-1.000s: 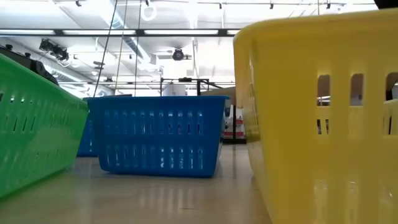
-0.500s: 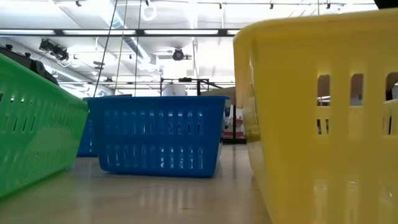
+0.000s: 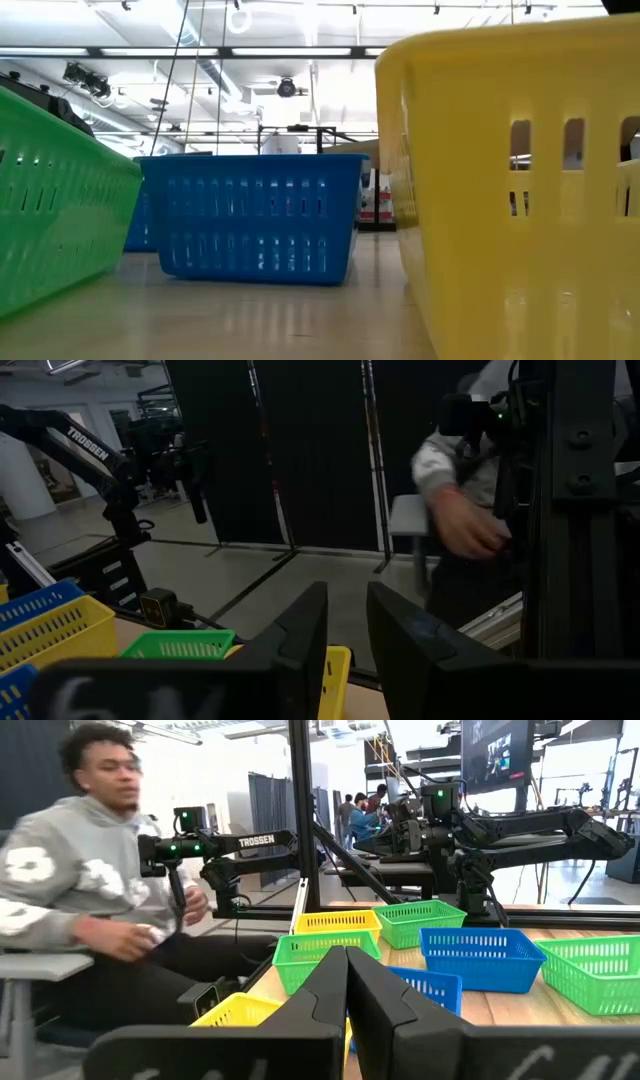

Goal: Stack baskets on shelf by color

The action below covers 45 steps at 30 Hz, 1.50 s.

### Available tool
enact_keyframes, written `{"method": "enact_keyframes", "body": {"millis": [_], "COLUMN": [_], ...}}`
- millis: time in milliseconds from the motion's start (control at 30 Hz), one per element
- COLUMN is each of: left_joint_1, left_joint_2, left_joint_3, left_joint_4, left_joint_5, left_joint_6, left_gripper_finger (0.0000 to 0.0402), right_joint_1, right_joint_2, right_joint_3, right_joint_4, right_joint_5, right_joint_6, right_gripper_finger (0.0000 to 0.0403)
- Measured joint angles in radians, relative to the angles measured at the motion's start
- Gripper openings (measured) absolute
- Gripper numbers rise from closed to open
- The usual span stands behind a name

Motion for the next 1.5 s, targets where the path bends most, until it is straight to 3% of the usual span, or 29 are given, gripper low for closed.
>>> {"method": "enact_keyframes", "body": {"millis": [733,1000,1167,1367,1500], "left_joint_1": [0.0,0.0,0.011,0.039,0.046], "left_joint_2": [0.0,0.0,0.0,0.0,0.0], "left_joint_3": [0.0,0.0,0.0,0.0,0.0], "left_joint_4": [0.007,0.13,0.291,0.395,0.418], "left_joint_5": [-0.002,-0.002,-0.001,0.12,0.132], "left_joint_6": [0.079,0.088,0.267,0.364,0.406], "left_gripper_finger": [0.0086,0.0083,0.0084,0.0084,0.0085], "right_joint_1": [0.0,-0.005,-0.013,-0.013,-0.013], "right_joint_2": [0.0,0.0,0.0,0.0,0.0], "right_joint_3": [0.0,0.0,0.0,0.0,0.0], "right_joint_4": [0.0,0.019,0.023,0.051,0.074], "right_joint_5": [0.0,0.005,0.007,0.007,0.007], "right_joint_6": [0.0,-0.021,-0.052,-0.043,-0.042], "right_gripper_finger": [0.0016,0.0016,0.0016,0.0016,0.0016]}}
